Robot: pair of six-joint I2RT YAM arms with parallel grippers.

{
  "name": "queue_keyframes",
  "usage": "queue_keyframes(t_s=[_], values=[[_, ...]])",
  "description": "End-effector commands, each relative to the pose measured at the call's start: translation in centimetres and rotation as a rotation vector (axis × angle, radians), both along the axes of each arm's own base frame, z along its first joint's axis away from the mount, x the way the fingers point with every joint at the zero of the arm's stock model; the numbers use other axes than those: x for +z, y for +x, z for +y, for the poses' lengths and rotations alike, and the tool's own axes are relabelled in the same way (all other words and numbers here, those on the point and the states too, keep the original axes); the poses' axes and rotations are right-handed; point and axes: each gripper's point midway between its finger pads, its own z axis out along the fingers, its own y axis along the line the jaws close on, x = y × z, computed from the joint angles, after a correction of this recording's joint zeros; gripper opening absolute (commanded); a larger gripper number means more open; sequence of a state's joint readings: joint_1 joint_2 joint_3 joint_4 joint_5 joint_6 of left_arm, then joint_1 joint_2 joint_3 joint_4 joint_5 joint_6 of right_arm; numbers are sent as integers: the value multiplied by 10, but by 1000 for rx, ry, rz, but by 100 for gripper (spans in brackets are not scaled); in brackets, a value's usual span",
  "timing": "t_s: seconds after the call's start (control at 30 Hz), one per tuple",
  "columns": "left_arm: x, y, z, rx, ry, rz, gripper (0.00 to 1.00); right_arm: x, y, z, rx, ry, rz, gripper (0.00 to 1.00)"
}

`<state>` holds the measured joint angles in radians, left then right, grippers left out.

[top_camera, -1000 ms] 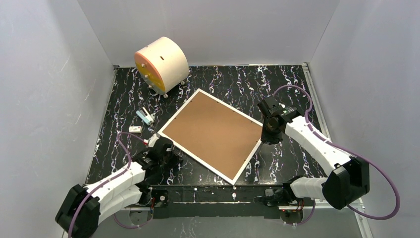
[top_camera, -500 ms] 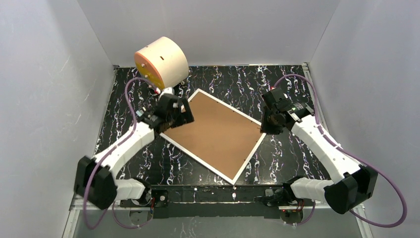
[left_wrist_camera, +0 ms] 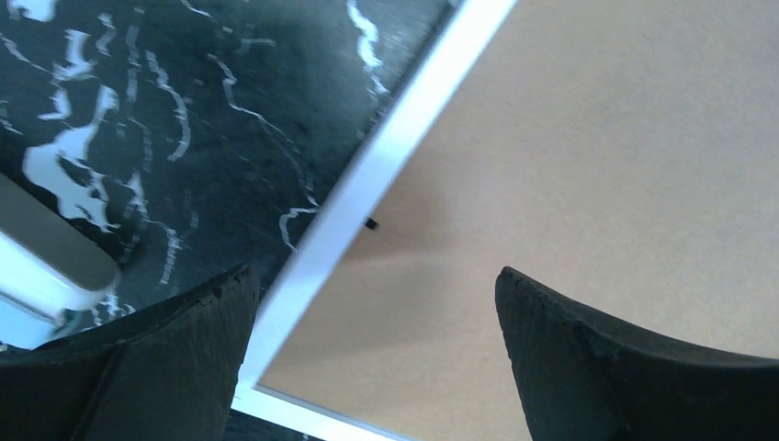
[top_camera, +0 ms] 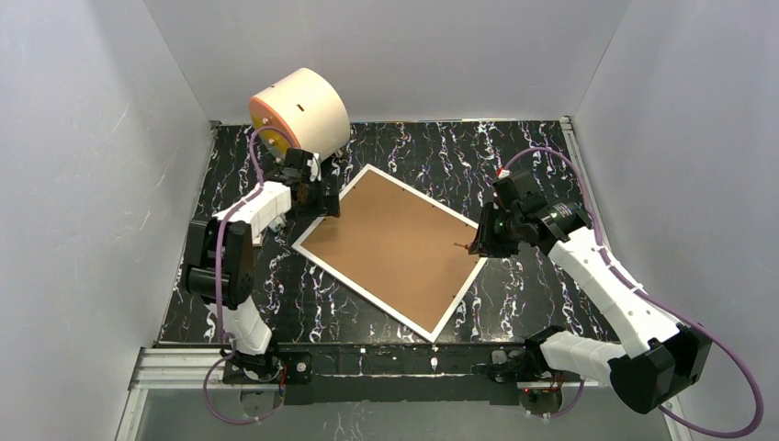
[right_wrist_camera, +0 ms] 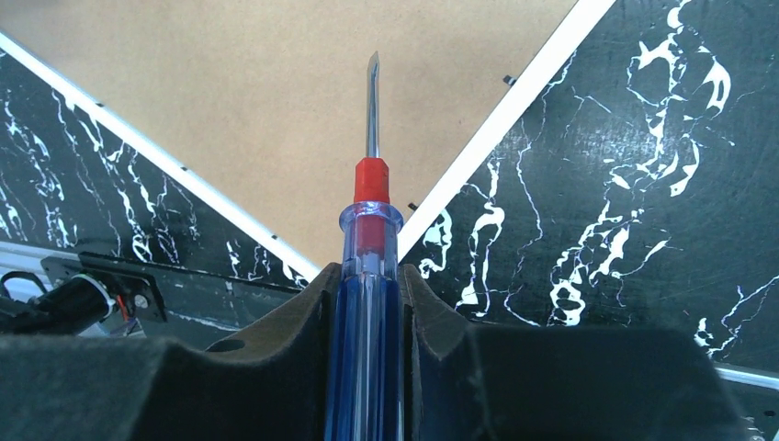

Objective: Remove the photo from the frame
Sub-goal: Adjust the photo frame at the center of the board.

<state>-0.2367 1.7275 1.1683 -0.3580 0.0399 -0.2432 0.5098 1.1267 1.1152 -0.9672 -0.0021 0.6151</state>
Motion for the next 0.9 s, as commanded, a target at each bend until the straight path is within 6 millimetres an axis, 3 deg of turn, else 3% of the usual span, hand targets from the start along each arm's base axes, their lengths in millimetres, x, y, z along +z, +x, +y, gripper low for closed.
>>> queue_keyframes(t_s=[0.0,0.2,0.53,0.7,0.87], values=[[-12,4,9,-25,-58,28,98,14,3,9,18,73,-49,1],[-34,-15,4,-11,-146,114,98,13,4,10,35,69,-58,1],[-37,-78,-21,51,-327,199,97,11,19,13,86,36,-94,1],[-45,-132,-23,81,-306,218,96,19,24,38,244,136,-168,1],[-42,-167,-31,80,-286,200,90,35,21,61,414,258,-299,1]])
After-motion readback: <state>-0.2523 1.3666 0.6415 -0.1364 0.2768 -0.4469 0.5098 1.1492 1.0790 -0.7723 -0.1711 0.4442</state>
